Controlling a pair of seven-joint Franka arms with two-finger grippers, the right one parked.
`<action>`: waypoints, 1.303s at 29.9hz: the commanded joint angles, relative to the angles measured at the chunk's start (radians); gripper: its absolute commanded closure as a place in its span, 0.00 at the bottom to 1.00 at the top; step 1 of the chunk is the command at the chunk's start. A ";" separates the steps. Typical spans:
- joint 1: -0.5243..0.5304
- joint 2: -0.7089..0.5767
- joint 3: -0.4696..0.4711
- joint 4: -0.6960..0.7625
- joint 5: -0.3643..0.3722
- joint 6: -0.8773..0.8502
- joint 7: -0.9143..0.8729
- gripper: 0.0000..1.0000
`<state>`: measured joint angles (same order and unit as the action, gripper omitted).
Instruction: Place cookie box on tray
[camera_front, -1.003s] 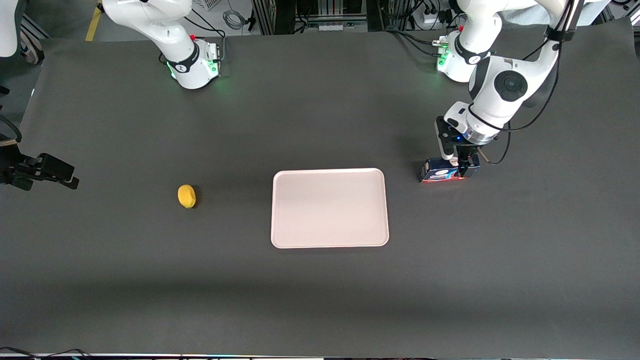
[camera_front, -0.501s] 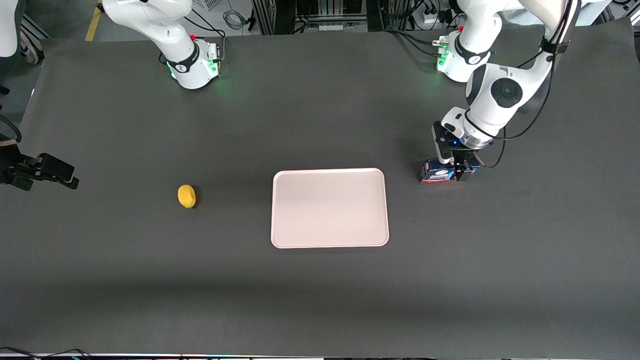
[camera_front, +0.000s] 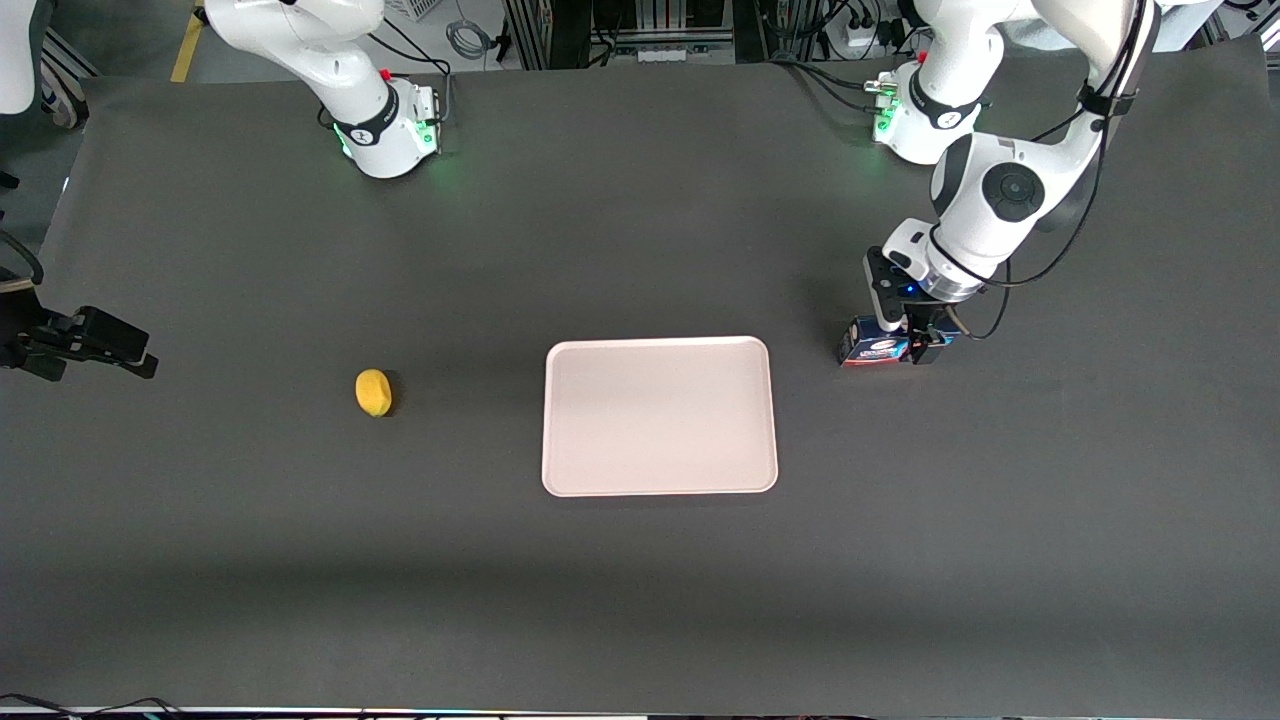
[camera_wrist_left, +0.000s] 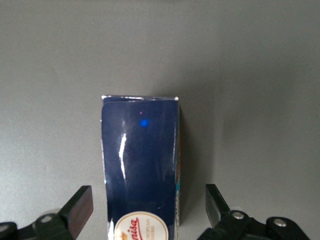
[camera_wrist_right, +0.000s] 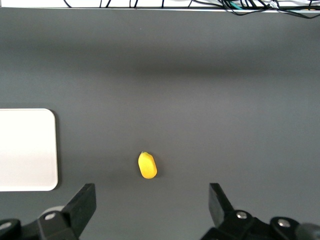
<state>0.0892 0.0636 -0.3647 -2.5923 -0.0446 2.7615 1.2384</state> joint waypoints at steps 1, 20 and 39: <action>0.004 0.018 -0.006 -0.005 -0.009 0.033 -0.014 0.23; 0.004 0.013 -0.006 0.012 -0.009 0.018 -0.040 0.77; -0.011 -0.096 -0.029 0.231 -0.011 -0.411 -0.439 0.77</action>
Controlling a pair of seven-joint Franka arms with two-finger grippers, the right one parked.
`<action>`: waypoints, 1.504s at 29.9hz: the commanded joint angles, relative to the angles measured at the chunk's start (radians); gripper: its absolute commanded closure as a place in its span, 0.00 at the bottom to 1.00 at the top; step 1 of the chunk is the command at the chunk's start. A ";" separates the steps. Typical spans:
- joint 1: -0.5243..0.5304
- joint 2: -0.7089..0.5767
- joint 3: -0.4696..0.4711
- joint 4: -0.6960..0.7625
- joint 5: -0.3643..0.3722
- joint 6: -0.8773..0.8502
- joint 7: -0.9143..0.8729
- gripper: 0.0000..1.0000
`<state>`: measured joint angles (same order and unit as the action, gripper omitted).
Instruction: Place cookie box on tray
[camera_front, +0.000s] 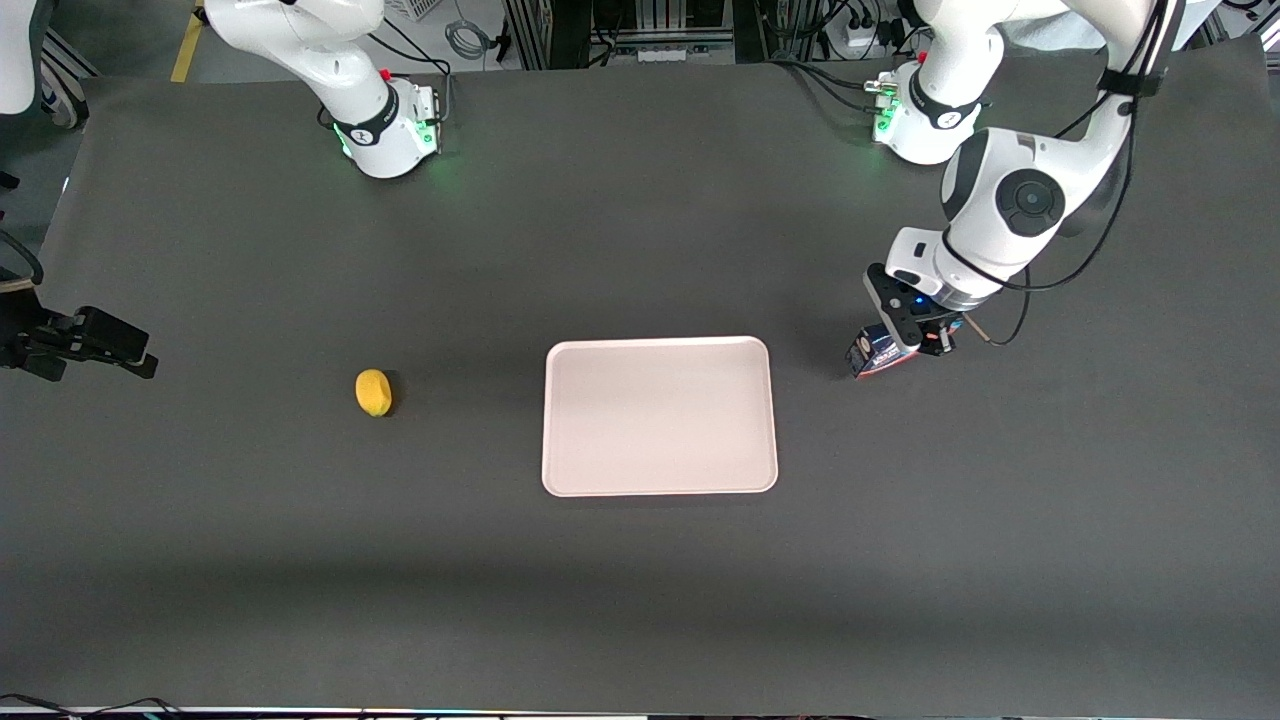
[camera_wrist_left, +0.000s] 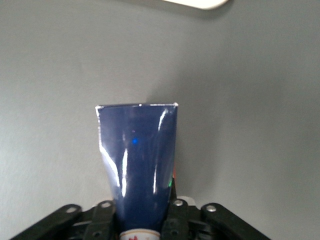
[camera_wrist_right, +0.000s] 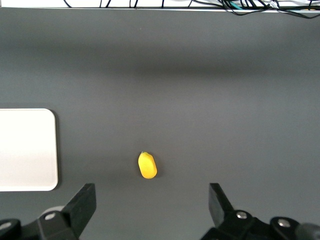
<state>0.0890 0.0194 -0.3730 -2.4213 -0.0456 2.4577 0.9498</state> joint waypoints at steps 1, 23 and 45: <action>-0.018 -0.052 -0.023 0.079 -0.010 -0.123 -0.182 0.77; -0.202 0.066 -0.043 0.455 -0.010 -0.313 -0.989 0.77; -0.344 0.392 -0.035 0.588 0.179 -0.169 -1.508 0.77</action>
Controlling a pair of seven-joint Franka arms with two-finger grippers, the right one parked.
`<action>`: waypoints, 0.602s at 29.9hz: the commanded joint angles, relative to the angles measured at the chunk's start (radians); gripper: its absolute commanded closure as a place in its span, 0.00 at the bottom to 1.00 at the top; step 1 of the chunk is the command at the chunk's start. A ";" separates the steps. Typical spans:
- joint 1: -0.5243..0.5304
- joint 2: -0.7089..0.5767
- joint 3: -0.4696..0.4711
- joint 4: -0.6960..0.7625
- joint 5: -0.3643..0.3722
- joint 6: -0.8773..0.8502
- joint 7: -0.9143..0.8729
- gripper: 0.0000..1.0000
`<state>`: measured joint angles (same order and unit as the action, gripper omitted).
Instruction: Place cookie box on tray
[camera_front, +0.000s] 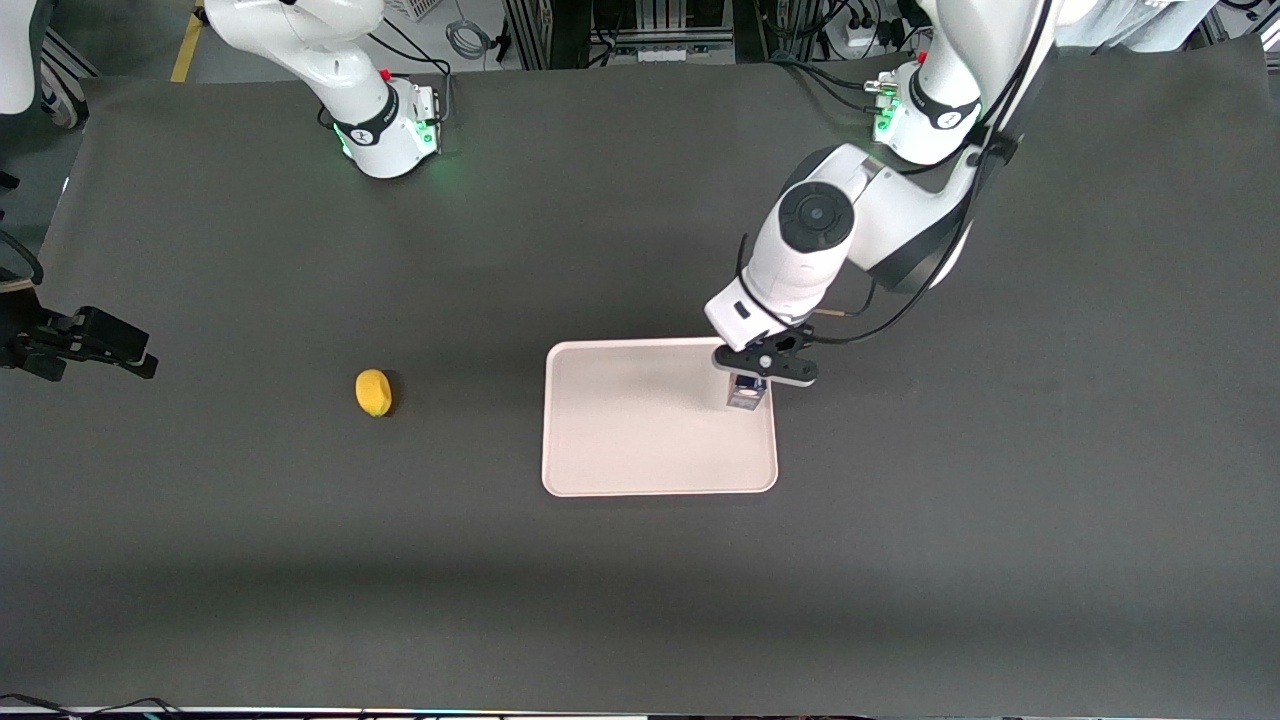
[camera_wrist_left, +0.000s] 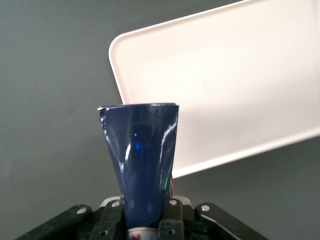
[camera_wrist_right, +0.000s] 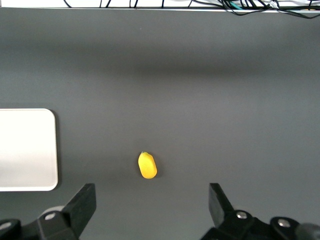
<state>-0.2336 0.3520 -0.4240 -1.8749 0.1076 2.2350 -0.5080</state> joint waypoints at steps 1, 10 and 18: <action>-0.021 0.068 0.018 0.042 0.027 0.073 -0.049 0.77; -0.039 0.143 0.051 0.040 0.044 0.180 -0.072 0.77; -0.046 0.162 0.074 0.042 0.061 0.190 -0.096 0.77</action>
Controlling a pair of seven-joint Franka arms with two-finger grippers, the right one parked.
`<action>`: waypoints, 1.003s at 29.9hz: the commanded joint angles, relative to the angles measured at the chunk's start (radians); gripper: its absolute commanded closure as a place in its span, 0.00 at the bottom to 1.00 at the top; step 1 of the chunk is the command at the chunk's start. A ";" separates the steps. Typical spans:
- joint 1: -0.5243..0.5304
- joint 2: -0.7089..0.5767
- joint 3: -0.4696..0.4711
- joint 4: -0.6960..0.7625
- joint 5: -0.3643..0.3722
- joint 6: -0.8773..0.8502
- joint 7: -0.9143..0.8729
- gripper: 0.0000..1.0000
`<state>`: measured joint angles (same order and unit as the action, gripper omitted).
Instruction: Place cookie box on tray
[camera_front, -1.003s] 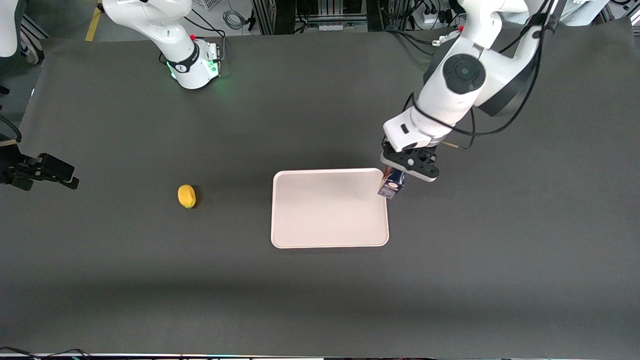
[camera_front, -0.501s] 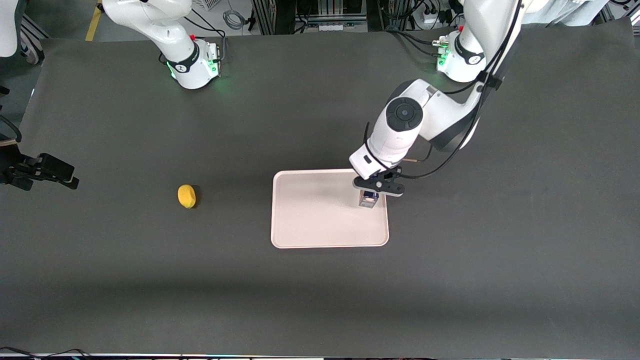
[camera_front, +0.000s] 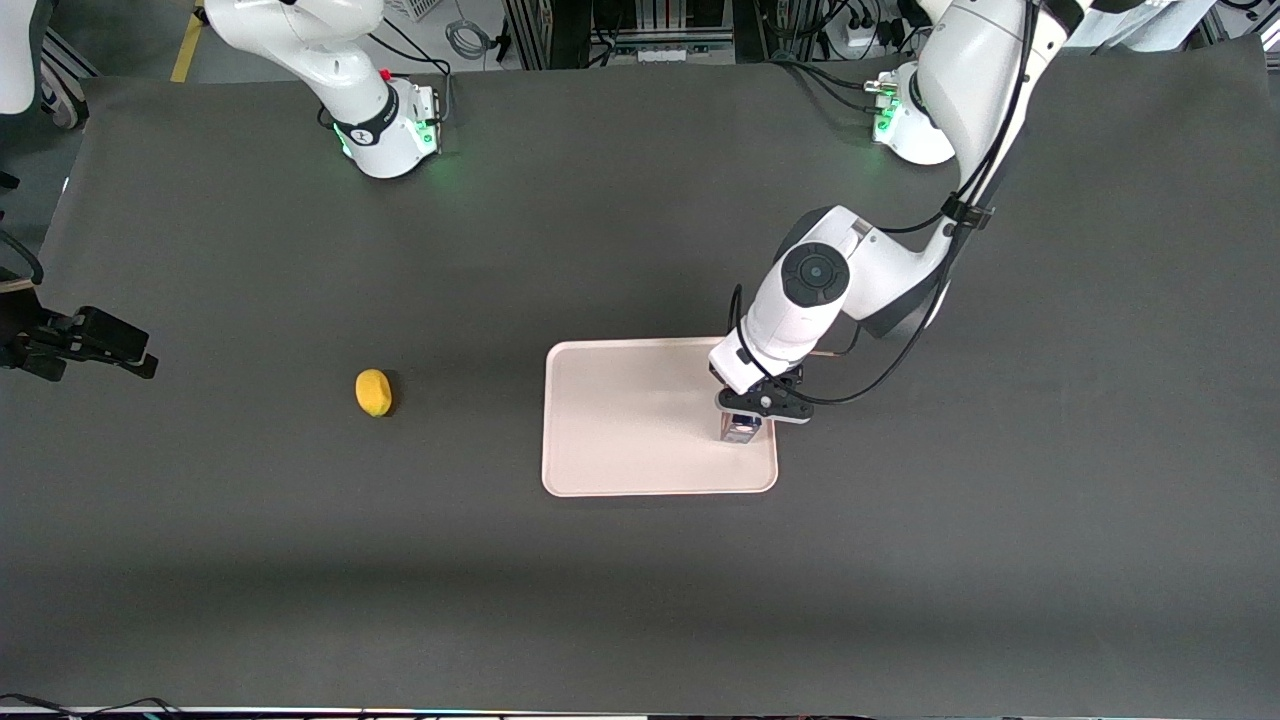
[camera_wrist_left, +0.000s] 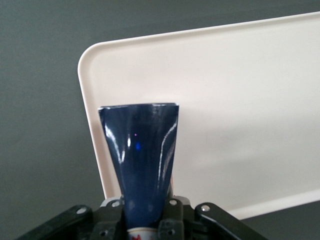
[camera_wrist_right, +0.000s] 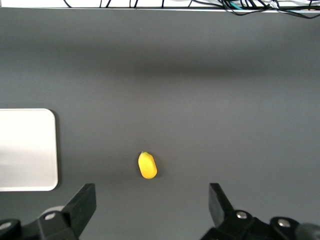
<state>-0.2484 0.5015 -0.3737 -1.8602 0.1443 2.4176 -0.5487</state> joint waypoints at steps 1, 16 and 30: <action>-0.034 0.014 0.025 0.027 0.026 0.014 -0.065 0.77; -0.051 0.023 0.053 0.029 0.061 0.028 -0.094 0.76; -0.058 0.043 0.059 0.032 0.127 0.029 -0.158 0.77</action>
<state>-0.2826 0.5280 -0.3295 -1.8597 0.2501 2.4467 -0.6688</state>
